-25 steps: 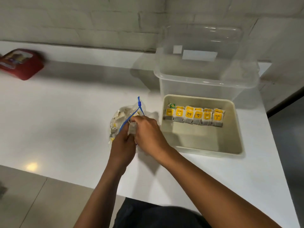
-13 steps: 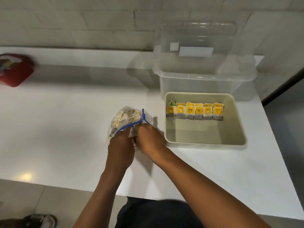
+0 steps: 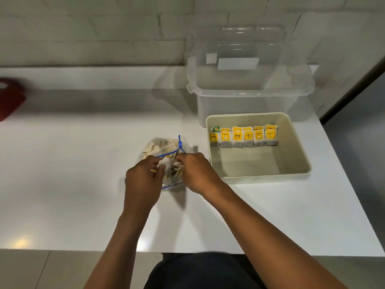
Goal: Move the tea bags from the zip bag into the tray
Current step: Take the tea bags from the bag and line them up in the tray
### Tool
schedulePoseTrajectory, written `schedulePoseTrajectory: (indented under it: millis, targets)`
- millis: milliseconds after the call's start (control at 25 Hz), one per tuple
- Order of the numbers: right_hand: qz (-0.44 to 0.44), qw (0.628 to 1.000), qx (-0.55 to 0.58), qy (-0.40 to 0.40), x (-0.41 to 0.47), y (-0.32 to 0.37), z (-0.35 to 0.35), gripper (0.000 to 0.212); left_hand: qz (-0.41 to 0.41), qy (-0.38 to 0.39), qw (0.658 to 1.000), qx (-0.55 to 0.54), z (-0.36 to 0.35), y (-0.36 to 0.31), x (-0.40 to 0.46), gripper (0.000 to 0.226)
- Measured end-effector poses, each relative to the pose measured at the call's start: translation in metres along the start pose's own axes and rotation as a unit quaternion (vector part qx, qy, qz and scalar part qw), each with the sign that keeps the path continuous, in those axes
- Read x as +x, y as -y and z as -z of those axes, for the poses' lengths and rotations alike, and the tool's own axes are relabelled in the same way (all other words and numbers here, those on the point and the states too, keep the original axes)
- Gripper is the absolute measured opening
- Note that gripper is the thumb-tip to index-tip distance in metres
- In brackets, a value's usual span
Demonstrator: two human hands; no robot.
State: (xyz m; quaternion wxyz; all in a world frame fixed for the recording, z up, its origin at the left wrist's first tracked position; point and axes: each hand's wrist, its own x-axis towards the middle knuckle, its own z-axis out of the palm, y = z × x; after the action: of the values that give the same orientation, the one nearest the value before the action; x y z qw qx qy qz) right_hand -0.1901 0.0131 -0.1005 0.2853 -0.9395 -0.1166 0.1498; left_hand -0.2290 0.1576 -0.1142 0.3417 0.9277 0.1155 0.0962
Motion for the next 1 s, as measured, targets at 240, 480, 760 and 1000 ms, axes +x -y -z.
schedulePoseTrajectory:
  millis: [240,480,760,1000]
  targets:
    - [-0.026,0.989,-0.141,0.030,-0.009,0.014,-0.006,0.034,-0.026,0.068,0.997,0.034,0.008,0.011,0.004,0.005]
    - [0.005,0.993,-0.118,-0.023,-0.006,0.011,-0.008,0.031,-0.042,0.075,0.996,0.021,0.012,0.018,0.005,0.012]
    - [-0.011,0.985,0.159,-0.070,-0.014,-0.002,0.020,0.011,0.015,0.071,0.995,-0.073,0.024,0.004,0.006,0.008]
    - [-0.027,0.921,0.386,-0.037,-0.031,-0.007,0.047,0.024,0.031,0.050,0.987,-0.147,0.033,-0.025,0.003,0.020]
